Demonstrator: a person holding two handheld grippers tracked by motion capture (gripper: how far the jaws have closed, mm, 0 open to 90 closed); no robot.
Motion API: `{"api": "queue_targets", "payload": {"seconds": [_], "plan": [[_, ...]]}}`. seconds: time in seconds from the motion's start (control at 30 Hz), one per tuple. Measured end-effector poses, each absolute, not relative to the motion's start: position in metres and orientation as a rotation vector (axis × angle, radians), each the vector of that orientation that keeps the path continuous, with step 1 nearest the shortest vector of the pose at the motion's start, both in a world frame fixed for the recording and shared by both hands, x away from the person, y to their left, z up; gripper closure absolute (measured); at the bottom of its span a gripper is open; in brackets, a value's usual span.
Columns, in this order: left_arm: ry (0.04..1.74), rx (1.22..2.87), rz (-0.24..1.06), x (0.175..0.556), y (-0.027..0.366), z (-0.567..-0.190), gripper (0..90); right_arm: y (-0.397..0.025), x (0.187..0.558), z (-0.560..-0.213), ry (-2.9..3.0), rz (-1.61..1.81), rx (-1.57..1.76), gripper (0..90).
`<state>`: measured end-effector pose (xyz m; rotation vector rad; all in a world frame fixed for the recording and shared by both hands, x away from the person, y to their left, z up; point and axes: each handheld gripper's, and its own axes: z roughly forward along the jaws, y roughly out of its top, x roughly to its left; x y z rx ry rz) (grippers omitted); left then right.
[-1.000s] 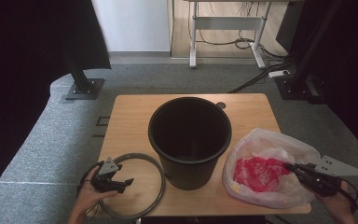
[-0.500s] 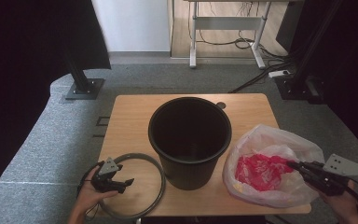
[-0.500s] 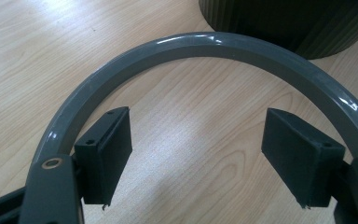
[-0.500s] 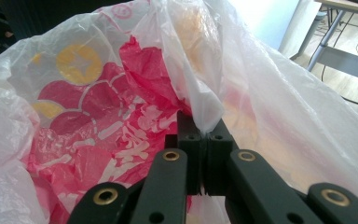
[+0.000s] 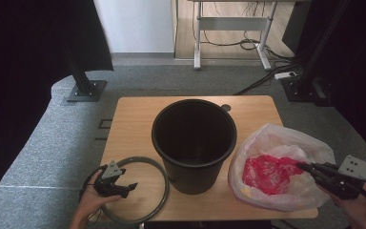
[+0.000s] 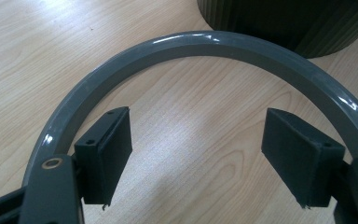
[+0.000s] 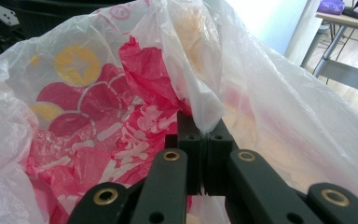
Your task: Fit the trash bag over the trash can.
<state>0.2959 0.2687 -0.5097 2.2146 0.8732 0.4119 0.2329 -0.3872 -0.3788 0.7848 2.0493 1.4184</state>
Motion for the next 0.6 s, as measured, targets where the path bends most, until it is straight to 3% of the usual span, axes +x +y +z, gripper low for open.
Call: {"api": "queue_targets", "payload": {"seconds": [0.6], "plan": [[0.873, 2.218, 0.407, 0.296, 0.268, -0.511, 24.2, -0.388, 0.227, -0.347, 2.021, 1.44, 0.74, 88.0]]}}
